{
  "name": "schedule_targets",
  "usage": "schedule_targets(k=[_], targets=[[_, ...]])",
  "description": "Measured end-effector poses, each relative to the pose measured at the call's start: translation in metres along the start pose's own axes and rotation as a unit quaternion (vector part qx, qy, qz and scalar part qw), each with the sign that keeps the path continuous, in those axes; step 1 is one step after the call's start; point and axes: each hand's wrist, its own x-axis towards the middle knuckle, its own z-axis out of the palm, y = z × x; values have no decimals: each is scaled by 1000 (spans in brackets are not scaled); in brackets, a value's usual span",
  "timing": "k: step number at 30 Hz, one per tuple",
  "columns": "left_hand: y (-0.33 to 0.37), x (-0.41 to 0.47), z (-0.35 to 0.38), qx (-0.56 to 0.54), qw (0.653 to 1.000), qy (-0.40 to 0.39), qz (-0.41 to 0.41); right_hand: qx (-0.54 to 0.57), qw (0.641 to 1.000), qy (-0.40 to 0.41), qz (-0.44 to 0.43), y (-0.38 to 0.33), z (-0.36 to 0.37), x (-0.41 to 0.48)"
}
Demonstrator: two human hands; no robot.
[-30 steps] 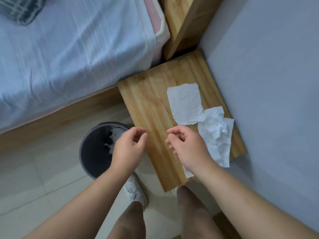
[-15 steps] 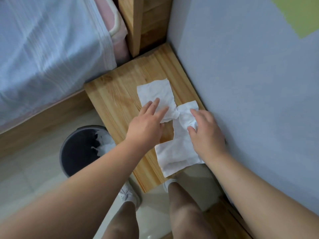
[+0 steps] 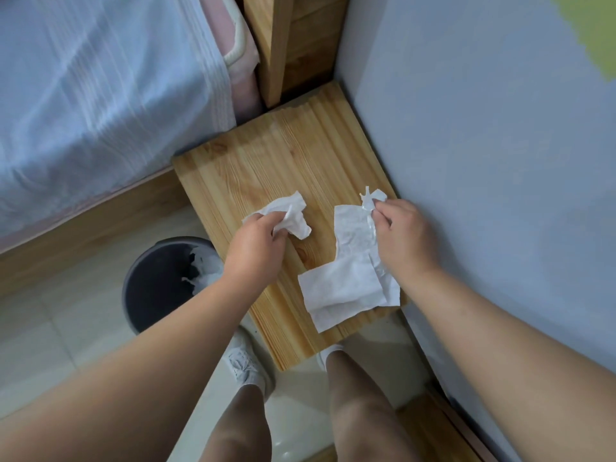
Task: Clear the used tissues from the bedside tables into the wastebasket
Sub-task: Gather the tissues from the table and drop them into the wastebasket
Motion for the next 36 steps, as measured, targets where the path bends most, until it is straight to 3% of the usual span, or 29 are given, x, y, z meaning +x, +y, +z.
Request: schedule_targets(k=[6,11,19,25,36], targets=[[0,-18,-22,-165,982,34,-84,-2,999,37,-20,-24,-23,4],[-26,-50,-50,-248,958,81,-120,71,993,63,-67,-71,-35,-10],[-142,-115,-78,-300,913,145,-234,165,977,-79,-110,-164,49,-76],[-224,-149,-69,-369,860,145,-320,154,965,-204,-51,-193,151,-125],[-298,-136,-38,-389,850,92,-343,27,953,-300,-14,-192,258,-130]])
